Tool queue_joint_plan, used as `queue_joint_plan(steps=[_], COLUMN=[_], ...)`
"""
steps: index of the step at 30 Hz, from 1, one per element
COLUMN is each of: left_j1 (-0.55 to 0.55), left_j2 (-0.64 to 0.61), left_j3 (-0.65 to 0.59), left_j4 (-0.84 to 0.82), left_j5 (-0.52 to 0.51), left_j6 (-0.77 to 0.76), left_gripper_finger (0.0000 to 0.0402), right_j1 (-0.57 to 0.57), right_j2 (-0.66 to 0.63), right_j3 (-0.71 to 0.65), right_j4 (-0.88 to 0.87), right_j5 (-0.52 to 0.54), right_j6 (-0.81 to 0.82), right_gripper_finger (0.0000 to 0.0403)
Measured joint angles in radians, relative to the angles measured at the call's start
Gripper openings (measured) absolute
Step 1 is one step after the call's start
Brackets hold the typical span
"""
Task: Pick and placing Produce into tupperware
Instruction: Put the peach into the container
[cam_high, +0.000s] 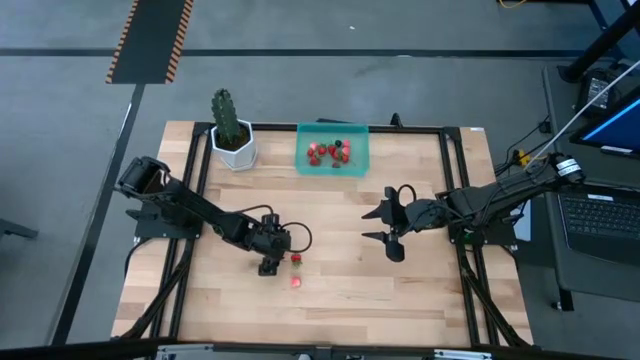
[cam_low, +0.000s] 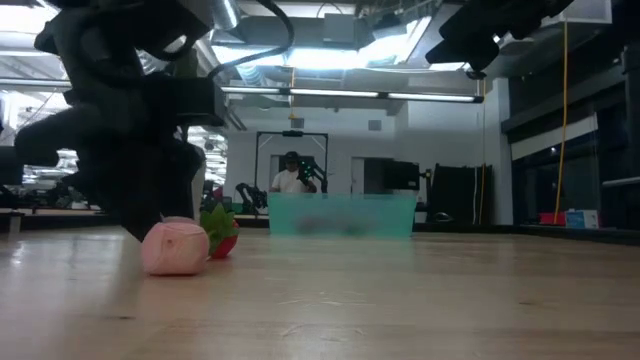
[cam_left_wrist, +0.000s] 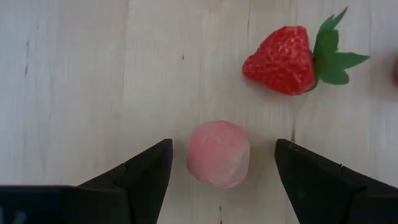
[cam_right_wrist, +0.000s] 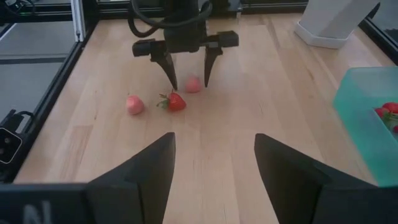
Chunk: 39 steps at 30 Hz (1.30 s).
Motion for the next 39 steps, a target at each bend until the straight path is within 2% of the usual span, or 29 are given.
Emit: queue_joint_plan(steps=[7, 11, 16, 29, 34, 39], left_j1=[0.025, 0.044, 0.064, 0.084, 0.084, 0.106], left_j2=[0.009, 0.01, 0.01, 0.01, -0.017, -0.102], left_j3=[0.0, 0.0, 0.001, 0.001, 0.001, 0.054], left_j4=[0.012, 0.015, 0.014, 0.016, -0.005, -0.045], left_j5=[0.021, 0.061, 0.109, 0.133, 0.163, 0.174], left_j6=[-0.006, -0.01, -0.008, -0.008, -0.033, -0.01], left_gripper_finger=[0.0274, 0.0257, 0.0215, 0.0086, 0.0082, 0.0097], right_j1=[0.0, 0.0, 0.0, 0.0, 0.0, 0.0], right_j2=[0.0, 0.0, 0.0, 0.0, 0.0, 0.0], right_j3=[0.0, 0.0, 0.0, 0.0, 0.0, 0.0], right_j4=[0.0, 0.0, 0.0, -0.004, -0.004, -0.005], right_j5=[0.0, 0.0, 0.0, 0.0, 0.0, 0.0], right_j6=[-0.001, 0.003, 0.022, 0.026, 0.027, 0.025], right_gripper_finger=[0.0222, 0.0222, 0.0222, 0.0222, 0.0222, 0.0222])
